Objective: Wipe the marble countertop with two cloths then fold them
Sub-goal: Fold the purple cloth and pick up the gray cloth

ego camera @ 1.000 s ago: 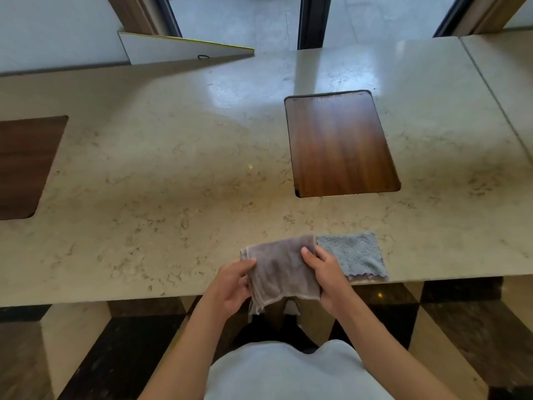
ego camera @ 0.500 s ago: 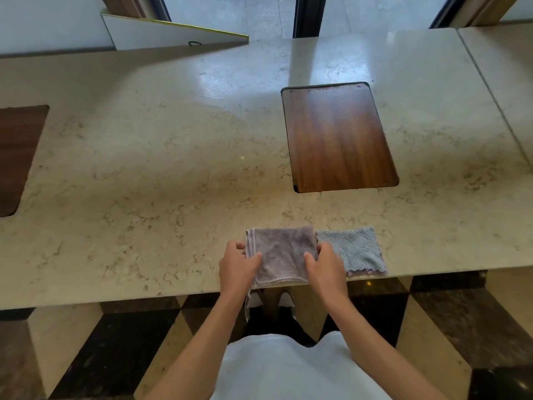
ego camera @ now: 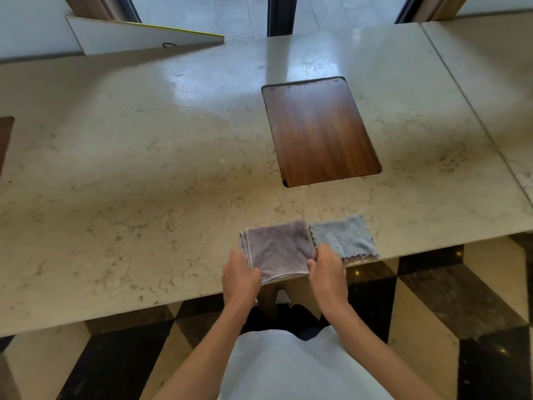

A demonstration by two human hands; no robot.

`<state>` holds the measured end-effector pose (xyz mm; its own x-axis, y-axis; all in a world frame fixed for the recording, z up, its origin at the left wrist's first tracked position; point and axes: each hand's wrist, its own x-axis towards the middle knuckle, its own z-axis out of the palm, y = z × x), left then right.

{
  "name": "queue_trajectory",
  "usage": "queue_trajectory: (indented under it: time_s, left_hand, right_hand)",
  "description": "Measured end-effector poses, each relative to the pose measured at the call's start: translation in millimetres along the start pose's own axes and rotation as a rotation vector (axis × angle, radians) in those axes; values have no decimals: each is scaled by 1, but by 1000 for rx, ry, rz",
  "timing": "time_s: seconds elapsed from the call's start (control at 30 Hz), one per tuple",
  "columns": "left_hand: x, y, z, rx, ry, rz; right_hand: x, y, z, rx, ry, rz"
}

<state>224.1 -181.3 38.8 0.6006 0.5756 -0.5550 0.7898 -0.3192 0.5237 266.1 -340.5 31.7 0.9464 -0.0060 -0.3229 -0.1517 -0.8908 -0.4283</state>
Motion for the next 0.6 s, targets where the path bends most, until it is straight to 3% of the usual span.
queue_trajectory:
  time_s: [0.17, 0.23, 0.33, 0.47, 0.6]
  left_hand:
    - [1, 5, -3, 102, 141, 19]
    - [5, 19, -1, 100, 195, 132]
    - [7, 52, 17, 155, 144, 392]
    - [13, 91, 58, 271, 94, 614]
    - [26, 117, 85, 488, 38, 567]
  right_hand:
    - [8, 10, -22, 106, 15, -15]
    - [29, 25, -37, 212, 86, 13]
    - [68, 50, -60, 216, 120, 25]
    - [112, 72, -79, 123, 8, 31]
    - [135, 82, -83, 32, -140, -69]
